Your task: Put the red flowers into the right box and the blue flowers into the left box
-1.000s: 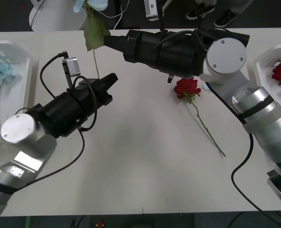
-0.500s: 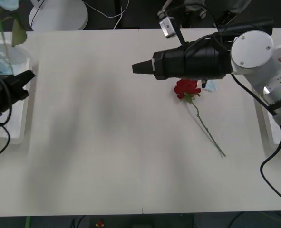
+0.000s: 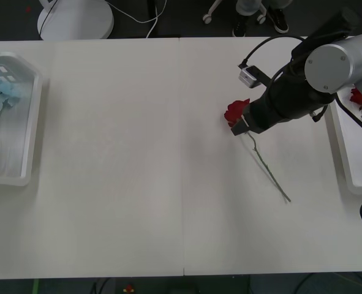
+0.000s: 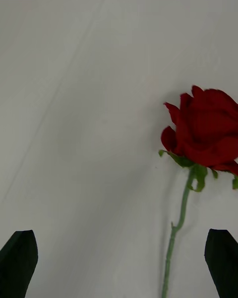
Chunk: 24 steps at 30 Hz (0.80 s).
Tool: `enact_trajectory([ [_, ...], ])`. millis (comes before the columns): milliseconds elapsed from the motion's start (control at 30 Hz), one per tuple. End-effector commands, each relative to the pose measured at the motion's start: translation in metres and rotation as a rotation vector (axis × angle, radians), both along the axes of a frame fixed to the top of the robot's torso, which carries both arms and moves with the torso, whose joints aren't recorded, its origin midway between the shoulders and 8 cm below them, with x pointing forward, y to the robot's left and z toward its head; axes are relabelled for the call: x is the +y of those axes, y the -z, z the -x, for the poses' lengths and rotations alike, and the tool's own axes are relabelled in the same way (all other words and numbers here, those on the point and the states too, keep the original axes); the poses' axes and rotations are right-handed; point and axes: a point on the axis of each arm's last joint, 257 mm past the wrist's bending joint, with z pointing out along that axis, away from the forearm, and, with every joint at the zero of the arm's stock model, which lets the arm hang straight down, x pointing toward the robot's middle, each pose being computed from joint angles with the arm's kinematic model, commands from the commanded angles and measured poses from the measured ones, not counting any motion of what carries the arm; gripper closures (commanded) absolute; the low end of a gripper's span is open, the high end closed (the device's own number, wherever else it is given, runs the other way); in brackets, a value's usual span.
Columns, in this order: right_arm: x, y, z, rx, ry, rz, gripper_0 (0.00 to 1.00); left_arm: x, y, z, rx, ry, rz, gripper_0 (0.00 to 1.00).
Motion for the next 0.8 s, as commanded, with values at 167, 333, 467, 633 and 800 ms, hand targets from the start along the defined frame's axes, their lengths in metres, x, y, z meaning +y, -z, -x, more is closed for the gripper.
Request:
enact_trajectory([
  [167,-0.015,0.007,-0.022,-0.052,0.096,0.14,0.03,0.069,0.004,0.019,0.072,-0.147,-0.098,1.0],
  [333,-0.016,0.033,-0.035,-0.056,0.142,0.179,0.02,0.081,0.016,0.03,0.122,-0.16,-0.098,1.0],
  [467,-0.013,0.048,-0.04,-0.049,0.172,0.185,0.02,0.079,0.01,0.031,0.125,-0.136,-0.056,0.74],
  [633,-0.015,0.058,-0.04,-0.047,0.184,0.22,0.02,0.059,0.0,0.027,0.102,-0.09,0.124,0.39],
  [800,-0.022,0.066,-0.041,-0.04,0.202,0.236,0.02,0.035,-0.022,0.026,0.09,0.006,0.253,0.21],
])
